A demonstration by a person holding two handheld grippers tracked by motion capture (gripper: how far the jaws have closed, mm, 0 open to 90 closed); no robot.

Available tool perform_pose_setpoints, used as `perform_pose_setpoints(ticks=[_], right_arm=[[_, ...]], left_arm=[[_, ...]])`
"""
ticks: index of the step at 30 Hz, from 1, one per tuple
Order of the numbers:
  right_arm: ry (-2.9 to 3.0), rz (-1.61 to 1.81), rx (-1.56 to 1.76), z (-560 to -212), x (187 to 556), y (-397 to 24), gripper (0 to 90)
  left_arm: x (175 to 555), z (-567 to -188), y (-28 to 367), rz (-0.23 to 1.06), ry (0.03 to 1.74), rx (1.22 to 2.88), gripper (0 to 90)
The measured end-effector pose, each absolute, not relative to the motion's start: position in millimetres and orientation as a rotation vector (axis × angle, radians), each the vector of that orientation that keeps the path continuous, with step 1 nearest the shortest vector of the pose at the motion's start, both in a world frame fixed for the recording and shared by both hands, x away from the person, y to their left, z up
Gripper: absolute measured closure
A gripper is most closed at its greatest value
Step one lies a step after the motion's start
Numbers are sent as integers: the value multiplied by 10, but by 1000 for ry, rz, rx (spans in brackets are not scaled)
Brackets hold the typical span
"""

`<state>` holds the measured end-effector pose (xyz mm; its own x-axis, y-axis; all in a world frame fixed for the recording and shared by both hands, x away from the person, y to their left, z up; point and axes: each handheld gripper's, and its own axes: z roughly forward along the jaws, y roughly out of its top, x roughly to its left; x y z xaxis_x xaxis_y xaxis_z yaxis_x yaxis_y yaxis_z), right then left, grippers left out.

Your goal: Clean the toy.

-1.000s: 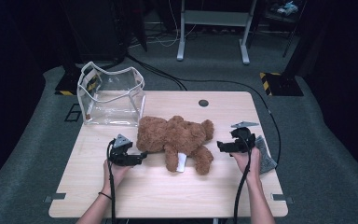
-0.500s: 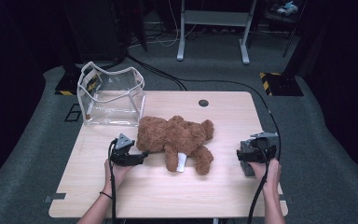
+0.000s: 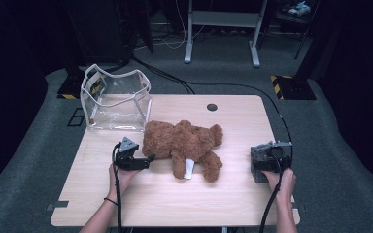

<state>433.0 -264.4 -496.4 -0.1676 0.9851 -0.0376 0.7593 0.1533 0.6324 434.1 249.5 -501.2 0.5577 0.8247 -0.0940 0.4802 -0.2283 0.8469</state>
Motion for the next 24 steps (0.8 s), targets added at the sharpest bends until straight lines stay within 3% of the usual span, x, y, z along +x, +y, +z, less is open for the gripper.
perform_pose_setpoints(ticks=[4, 7, 14, 24], right_arm=[[1996, 680, 1650, -4987, 4325, -2638, 305], [1999, 662, 1656, -5000, 4333, -2656, 381], [1986, 645, 1645, -5066, 4323, -2650, 479], [1975, 627, 1615, -5067, 4288, -2602, 661]], left_arm=[[4332, -4998, 2476, 483, 1042, 1898, 165], [4330, -4996, 2454, 502, 1030, 1904, 239], [4317, -5041, 2409, 520, 1028, 1932, 312], [4306, -5136, 2412, 535, 988, 1904, 535]])
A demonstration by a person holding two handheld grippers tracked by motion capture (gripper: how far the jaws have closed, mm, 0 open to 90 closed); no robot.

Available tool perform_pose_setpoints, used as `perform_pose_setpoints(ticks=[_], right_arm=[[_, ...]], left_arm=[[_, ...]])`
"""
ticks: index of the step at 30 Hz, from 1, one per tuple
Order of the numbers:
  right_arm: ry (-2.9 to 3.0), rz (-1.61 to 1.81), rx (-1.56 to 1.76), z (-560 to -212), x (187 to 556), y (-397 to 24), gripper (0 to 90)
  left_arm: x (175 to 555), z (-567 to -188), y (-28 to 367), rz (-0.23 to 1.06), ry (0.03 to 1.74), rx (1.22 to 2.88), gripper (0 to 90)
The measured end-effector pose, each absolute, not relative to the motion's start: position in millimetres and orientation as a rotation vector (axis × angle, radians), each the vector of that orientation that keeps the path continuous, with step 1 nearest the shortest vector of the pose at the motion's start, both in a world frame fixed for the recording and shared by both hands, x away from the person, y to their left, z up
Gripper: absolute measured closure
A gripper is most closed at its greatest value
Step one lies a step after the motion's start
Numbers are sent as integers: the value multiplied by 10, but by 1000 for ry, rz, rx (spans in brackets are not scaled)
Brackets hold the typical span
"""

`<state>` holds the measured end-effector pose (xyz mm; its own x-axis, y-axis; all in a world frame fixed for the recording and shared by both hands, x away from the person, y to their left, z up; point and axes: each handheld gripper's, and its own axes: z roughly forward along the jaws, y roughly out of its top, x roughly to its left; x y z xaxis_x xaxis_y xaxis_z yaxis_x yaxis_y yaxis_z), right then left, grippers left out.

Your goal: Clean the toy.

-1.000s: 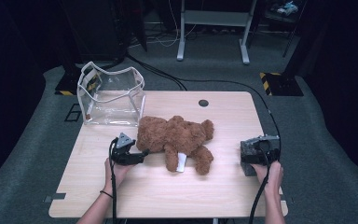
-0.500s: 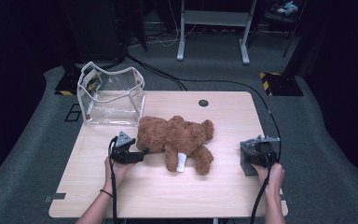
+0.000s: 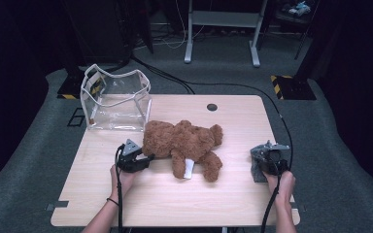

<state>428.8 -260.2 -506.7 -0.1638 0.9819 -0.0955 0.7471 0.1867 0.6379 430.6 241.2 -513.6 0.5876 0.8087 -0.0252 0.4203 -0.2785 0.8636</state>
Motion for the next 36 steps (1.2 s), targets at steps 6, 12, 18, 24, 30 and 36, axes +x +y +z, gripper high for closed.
perform_pose_setpoints(ticks=[6, 12, 18, 24, 30, 36], right_arm=[[1967, 622, 1609, -5055, 4275, -2598, 723], [1948, 663, 1634, -5018, 4266, -2636, 747], [1959, 724, 1596, -4896, 4236, -2610, 759], [1973, 811, 1534, -4659, 4235, -2501, 759], [2004, 910, 1446, -4416, 4270, -2300, 758], [2046, 974, 1371, -4221, 4333, -2060, 758]], left_arm=[[4275, -5196, 2397, 580, 955, 1866, 623], [4273, -5230, 2410, 573, 949, 1837, 650], [4263, -5234, 2398, 591, 947, 1826, 657], [4262, -5235, 2393, 598, 947, 1827, 660], [4249, -5232, 2384, 609, 943, 1841, 661], [4251, -5236, 2379, 621, 942, 1833, 663]])
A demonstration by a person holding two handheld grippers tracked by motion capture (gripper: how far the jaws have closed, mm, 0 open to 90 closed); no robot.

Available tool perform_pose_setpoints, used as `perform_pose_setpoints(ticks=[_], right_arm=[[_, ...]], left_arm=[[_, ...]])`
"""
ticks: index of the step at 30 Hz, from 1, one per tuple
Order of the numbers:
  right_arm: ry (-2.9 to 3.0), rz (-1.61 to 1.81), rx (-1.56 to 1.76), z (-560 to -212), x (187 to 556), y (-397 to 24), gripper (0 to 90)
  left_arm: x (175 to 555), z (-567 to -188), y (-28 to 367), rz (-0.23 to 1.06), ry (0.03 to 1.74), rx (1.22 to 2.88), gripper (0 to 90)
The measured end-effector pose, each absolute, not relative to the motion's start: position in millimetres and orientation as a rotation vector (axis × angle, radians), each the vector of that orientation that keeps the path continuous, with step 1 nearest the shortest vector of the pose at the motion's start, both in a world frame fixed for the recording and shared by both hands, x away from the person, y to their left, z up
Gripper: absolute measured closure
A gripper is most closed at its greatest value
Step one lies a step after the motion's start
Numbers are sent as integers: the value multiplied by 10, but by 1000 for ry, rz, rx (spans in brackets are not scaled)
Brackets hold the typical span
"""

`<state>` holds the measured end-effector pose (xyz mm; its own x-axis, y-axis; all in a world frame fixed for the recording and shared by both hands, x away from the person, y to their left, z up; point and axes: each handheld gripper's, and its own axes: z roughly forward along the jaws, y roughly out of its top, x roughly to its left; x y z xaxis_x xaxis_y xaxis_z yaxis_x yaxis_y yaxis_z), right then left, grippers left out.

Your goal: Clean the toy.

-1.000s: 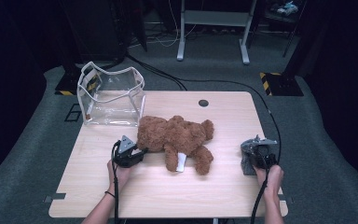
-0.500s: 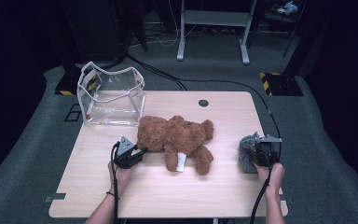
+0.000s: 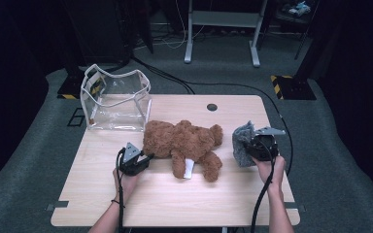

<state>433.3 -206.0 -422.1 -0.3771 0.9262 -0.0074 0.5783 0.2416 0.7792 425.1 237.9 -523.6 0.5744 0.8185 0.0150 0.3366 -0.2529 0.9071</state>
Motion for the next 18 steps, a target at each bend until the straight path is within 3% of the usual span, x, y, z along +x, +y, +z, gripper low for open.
perform_pose_setpoints(ticks=[18], right_arm=[[2207, 1063, 1148, -3860, 4546, -1253, 753]], left_arm=[[4251, -5240, 2369, 629, 939, 1833, 667]])
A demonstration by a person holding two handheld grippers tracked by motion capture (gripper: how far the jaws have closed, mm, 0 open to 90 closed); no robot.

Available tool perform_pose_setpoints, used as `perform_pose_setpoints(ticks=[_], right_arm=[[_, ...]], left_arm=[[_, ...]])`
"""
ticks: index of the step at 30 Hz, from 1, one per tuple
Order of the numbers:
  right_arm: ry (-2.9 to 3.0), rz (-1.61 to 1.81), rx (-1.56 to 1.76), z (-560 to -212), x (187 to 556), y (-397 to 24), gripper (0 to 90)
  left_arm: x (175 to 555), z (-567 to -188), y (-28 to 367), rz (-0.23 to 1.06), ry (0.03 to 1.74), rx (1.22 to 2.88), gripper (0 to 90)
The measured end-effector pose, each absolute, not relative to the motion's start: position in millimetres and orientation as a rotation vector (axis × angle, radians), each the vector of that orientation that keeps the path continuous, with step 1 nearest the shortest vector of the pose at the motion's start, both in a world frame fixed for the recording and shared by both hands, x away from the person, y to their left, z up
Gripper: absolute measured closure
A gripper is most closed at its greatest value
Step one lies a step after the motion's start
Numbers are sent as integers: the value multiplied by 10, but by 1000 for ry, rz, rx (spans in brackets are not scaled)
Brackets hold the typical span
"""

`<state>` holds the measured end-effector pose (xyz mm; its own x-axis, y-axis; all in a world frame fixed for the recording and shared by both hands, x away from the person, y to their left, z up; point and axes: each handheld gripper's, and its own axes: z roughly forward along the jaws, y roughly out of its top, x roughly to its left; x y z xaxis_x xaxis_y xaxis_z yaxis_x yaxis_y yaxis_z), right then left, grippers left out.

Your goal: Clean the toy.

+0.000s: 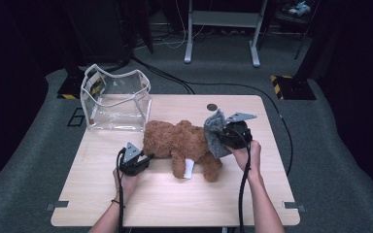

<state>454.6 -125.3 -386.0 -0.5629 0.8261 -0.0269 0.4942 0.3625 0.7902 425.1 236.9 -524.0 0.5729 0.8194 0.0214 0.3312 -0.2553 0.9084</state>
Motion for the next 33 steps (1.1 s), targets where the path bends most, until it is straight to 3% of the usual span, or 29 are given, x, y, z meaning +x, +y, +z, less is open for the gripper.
perform_pose_setpoints(ticks=[33], right_arm=[[2442, 1116, 882, -3741, 4919, 234, 744]], left_arm=[[4246, -5235, 2358, 616, 943, 1862, 702]])
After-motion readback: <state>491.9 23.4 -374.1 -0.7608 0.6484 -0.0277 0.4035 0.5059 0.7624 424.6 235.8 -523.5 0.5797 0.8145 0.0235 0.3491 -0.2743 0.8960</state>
